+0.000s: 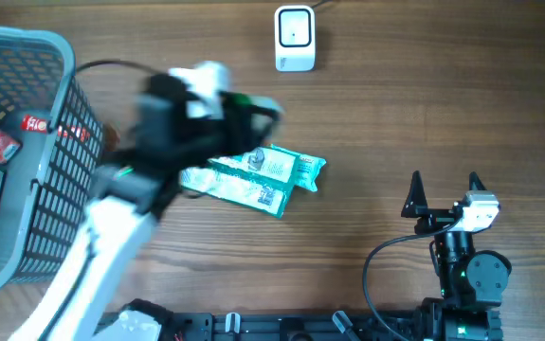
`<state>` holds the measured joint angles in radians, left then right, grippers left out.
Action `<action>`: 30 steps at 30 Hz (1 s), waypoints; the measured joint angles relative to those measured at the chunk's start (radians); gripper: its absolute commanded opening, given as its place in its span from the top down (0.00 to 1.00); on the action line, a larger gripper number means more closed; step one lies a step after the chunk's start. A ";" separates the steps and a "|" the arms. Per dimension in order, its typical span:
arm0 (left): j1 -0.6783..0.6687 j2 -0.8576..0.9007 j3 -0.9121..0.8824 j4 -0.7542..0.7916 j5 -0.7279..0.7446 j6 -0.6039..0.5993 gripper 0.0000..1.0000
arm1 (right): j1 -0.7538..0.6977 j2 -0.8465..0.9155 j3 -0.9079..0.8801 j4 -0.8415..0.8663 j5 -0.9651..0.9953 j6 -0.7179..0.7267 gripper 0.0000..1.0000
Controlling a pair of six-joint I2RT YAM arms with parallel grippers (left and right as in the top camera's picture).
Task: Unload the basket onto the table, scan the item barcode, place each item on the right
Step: 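Carry the green tin out and set it beside the glove packs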
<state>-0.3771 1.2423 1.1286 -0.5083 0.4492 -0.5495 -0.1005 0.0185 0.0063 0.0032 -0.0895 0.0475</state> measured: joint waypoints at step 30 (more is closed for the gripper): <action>-0.479 0.668 0.002 0.298 -0.324 0.374 0.00 | 0.000 0.000 0.000 0.000 0.000 0.000 0.00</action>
<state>-0.8562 1.9099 1.1301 -0.2104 0.1253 -0.1757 -0.1005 0.0185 0.0063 0.0032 -0.0895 0.0475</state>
